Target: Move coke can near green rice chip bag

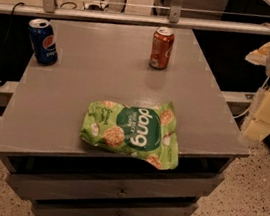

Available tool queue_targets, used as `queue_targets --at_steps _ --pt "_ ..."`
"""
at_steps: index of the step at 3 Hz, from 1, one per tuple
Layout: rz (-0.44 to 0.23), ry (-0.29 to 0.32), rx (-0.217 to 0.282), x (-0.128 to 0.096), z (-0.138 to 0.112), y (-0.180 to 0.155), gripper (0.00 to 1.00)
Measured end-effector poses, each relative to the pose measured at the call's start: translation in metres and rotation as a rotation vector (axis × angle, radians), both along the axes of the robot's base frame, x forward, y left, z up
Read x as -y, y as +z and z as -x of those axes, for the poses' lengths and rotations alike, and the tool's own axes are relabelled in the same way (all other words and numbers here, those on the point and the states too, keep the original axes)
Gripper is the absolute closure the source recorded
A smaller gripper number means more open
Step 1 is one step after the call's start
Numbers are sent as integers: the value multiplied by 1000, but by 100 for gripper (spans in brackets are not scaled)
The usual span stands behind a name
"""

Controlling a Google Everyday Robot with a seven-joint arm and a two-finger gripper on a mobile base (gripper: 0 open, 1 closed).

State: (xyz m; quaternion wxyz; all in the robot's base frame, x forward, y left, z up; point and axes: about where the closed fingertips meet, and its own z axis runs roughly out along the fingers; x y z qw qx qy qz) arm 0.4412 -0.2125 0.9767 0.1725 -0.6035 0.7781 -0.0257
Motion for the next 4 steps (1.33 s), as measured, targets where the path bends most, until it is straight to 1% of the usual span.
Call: queue_targets --at_steps 1,2,3,4 --pt "-79 19 -9 -19 -24 -31 0" --pt "-154 27 30 -42 -81 -71 0" --pt "-242 1 93 -57 -144 -94 0" --pt "-352 -41 159 -69 -203 -97 0"
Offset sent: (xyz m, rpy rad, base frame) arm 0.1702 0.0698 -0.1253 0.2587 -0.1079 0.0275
